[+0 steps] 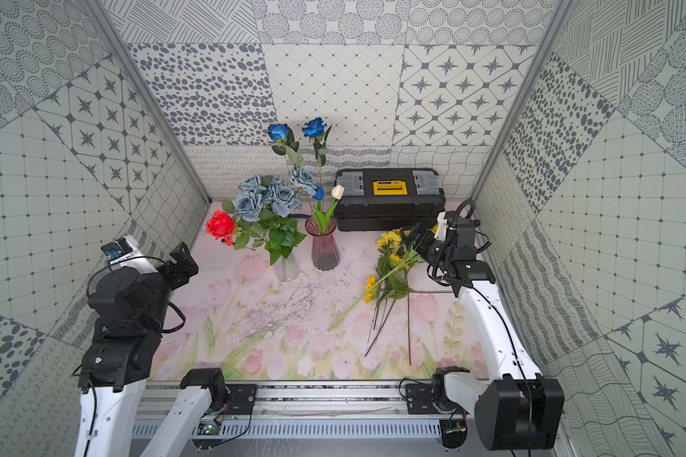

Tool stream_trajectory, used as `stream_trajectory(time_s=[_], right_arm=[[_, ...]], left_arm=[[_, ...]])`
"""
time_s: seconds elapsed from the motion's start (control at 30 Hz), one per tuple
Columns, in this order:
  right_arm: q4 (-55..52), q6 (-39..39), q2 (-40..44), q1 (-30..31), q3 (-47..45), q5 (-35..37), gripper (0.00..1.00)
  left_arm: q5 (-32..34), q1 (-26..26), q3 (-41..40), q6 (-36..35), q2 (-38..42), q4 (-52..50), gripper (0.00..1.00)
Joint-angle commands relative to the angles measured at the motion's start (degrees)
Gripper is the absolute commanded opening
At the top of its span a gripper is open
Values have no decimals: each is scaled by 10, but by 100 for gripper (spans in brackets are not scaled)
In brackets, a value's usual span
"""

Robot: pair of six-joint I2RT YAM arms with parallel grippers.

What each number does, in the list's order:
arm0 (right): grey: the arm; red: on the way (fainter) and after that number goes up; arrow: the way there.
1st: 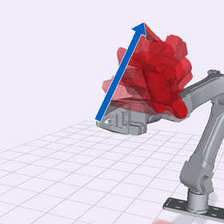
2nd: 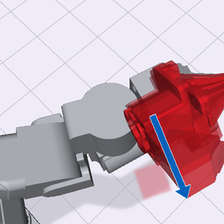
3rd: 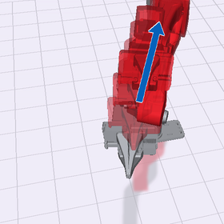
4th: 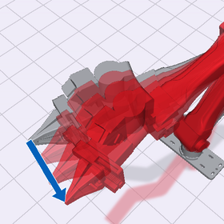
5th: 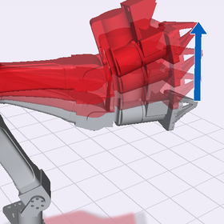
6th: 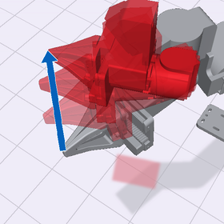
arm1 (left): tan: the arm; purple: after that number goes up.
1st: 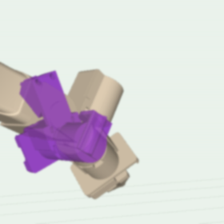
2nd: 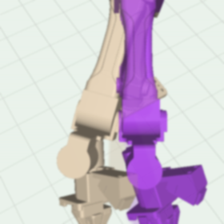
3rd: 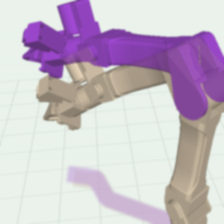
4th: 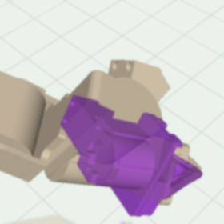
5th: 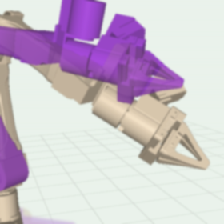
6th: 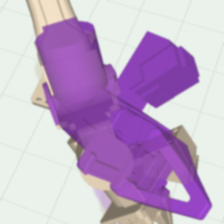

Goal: Pick out yellow flowers from the vase
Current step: Reset both arms

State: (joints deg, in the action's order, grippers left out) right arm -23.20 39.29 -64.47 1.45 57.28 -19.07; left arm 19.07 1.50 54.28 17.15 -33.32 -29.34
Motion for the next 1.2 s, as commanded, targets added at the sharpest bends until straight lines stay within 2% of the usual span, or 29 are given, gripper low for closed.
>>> stream_trajectory(time_s=[0.0, 0.27, 0.43, 0.53, 0.63, 0.77, 0.93, 1.03, 1.17], right_arm=[[45, -39, 24, -2, -20, 106, 98], [226, -79, 68, -2, -155, 240, 98], [351, -130, 65, -2, -240, 275, 98], [388, -161, 53, -2, -260, 281, 98], [417, -182, 48, -2, -289, 282, 98], [428, -202, 44, -2, -303, 285, 98], [456, -221, 44, -2, -318, 288, 98], [464, -230, 17, -2, -317, 290, 98], [486, -249, -19, -2, -326, 299, 98]], left_arm=[[179, -1, -78, 58, -8, 1, 97], [256, 1, -166, 264, -51, -69, 98], [265, -4, -215, 290, -105, 8, 98], [284, -14, -222, 263, -168, 83, 98], [283, -19, -260, 222, -224, 214, 99], [225, -20, -327, 143, -281, 418, 99], [160, -20, -379, 9, -328, 610, 99], [91, -15, -414, -34, -381, 760, 98], [38, -14, -408, -75, -481, 866, 99]])
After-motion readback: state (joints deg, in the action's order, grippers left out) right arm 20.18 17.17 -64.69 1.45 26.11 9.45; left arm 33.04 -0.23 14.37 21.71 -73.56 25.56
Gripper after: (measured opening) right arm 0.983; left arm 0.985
